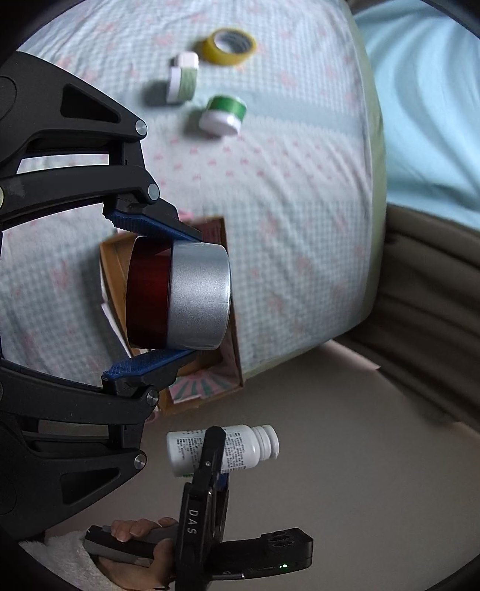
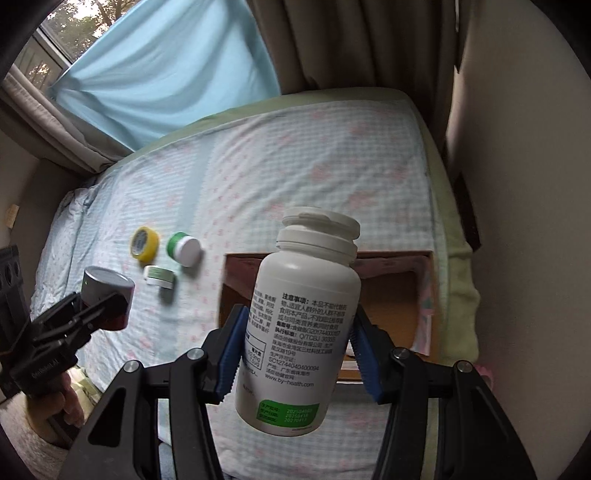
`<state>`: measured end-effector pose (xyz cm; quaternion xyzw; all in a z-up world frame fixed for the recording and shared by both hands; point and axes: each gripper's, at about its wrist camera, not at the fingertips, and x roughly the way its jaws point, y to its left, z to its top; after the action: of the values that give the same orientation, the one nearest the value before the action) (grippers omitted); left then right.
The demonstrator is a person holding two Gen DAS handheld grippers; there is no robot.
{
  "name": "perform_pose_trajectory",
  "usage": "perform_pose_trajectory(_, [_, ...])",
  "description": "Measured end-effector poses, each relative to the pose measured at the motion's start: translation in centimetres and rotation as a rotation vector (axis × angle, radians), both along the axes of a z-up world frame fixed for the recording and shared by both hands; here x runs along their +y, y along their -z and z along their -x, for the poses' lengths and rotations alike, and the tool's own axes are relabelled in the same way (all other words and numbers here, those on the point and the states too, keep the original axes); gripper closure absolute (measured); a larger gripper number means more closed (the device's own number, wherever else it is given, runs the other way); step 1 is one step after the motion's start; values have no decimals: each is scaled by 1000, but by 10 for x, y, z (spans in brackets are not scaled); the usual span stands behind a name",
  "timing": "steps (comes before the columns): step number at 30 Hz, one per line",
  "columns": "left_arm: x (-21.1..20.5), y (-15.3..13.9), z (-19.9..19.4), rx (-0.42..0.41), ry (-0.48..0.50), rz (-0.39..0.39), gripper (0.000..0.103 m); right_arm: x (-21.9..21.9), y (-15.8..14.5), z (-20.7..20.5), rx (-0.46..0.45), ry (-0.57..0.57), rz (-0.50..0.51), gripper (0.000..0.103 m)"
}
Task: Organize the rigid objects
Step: 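Carry the silver-and-red jar with the left tool into the box while the right tool carries the pill bottle there, then release the jar and pill bottle into the cardboard box with both tools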
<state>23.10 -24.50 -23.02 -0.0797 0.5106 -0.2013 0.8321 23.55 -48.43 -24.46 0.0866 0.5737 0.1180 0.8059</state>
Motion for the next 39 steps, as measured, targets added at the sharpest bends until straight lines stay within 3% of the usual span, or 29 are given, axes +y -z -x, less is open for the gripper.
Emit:
perform_pose_trajectory(9, [-97, 56, -42, 92, 156, -48, 52, -50, 61, -4, 26, 3, 30, 53])
perform_pose_trajectory(15, [-148, 104, -75, 149, 249, -129, 52, -63, 112, -11, 45, -10, 63, 53])
perform_pose_trajectory(20, [-172, 150, -96, 232, 346, -216, 52, -51, 140, -12, -8, -104, 157, 53])
perform_pose_trajectory(24, [-180, 180, -103, 285, 427, -304, 52, -44, 158, -8, -37, -142, 165, 53])
perform_pose_trajectory(28, [-185, 199, -99, 290, 509, -381, 52, -41, 169, -4, -51, -134, 172, 53])
perform_pose_trajectory(32, [-185, 206, -101, 306, 527, -402, 52, -40, 179, -8, -48, -120, 173, 52])
perform_pose_trajectory(33, [-185, 206, -102, 301, 522, -416, 50, -39, 180, -9, -50, -119, 189, 52])
perform_pose_trajectory(34, [-185, 205, -103, 290, 520, -430, 34, -37, 181, -9, -50, -118, 210, 51])
perform_pose_trajectory(36, [-184, 199, -103, 311, 533, -382, 5, -37, 177, -7, -66, -115, 211, 35])
perform_pose_trajectory(37, [-182, 195, -102, 316, 535, -350, 0, -38, 175, -5, -67, -120, 165, 12])
perform_pose_trajectory(38, [-180, 190, -100, 296, 523, -362, 0, -36, 173, -4, -71, -131, 134, 0])
perform_pose_trajectory(39, [-178, 187, -98, 284, 521, -378, 0, -33, 169, -1, -87, -142, 121, 0])
